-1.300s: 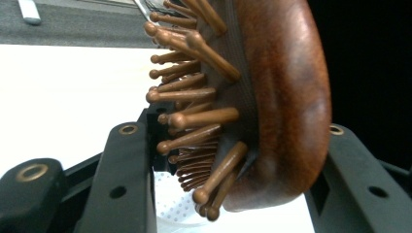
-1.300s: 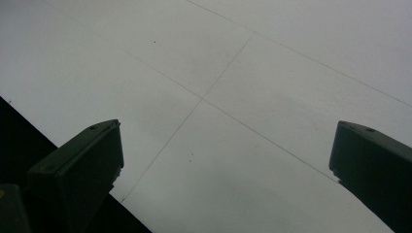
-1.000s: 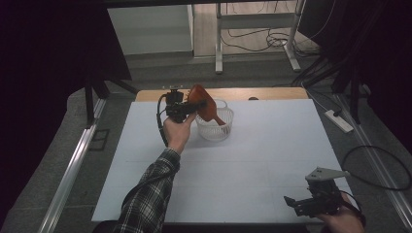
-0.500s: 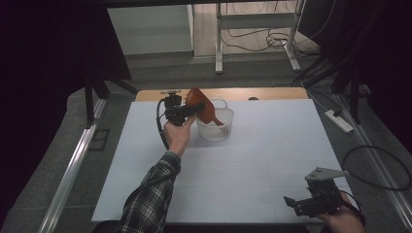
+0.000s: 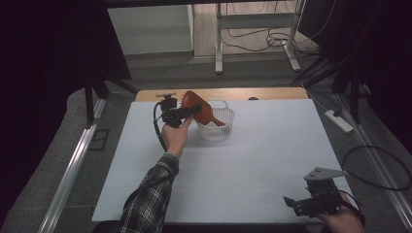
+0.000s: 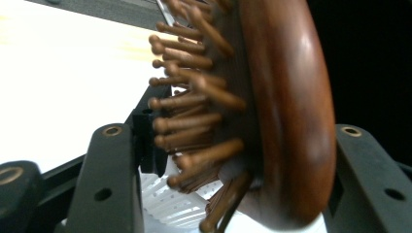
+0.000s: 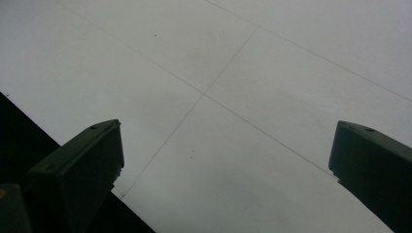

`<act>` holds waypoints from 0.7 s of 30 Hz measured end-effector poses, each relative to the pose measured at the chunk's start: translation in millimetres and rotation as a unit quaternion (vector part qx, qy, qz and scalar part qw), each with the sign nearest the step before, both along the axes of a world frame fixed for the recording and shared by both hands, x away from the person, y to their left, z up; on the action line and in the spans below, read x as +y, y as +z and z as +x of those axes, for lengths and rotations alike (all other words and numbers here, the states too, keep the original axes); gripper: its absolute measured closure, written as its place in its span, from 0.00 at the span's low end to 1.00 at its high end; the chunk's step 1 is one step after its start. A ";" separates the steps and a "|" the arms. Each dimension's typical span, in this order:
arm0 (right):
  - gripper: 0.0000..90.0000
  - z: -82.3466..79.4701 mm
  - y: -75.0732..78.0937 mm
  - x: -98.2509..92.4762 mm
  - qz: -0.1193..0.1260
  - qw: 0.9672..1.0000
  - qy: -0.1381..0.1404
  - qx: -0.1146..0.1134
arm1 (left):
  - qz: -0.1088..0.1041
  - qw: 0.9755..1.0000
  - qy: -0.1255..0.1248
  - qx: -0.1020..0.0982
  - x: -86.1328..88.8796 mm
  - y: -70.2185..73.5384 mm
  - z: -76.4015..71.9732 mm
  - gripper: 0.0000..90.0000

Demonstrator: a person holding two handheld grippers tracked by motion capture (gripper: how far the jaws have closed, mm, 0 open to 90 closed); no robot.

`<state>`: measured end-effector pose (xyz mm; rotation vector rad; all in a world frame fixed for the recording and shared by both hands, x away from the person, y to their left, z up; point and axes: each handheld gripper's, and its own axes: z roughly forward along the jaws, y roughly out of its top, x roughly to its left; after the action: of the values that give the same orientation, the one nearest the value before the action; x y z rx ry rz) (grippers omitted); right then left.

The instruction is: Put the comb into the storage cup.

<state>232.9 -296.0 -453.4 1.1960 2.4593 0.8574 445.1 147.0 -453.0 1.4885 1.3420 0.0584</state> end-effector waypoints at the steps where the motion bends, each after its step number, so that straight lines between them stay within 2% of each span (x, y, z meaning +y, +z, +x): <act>1: 0.00 -0.1 0.0 0.2 -0.001 1.000 0.000 0.000 | 0.000 1.000 0.001 0.000 0.5 -0.1 0.1 0.48; 13: 0.00 -0.6 0.1 0.2 -0.002 1.000 0.000 -0.001 | 0.023 1.000 -0.015 -0.003 0.0 1.6 2.2 0.32; 16: 0.00 -0.6 0.1 0.1 -0.001 1.000 -0.001 -0.001 | 0.034 0.999 -0.024 -0.004 0.1 2.0 2.9 0.28; 17: 0.00 -0.6 0.0 0.1 -0.002 1.000 0.000 -0.001 | 0.046 0.999 -0.027 -0.006 0.0 2.7 3.0 0.26; 21: 0.00 -0.6 0.0 0.4 -0.002 1.000 0.000 -0.001 | 0.057 0.998 -0.035 -0.008 0.3 3.7 3.5 0.22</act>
<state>232.4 -295.6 -453.4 1.1927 2.4588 0.8518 448.6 147.3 -449.3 1.6258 1.2912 0.1040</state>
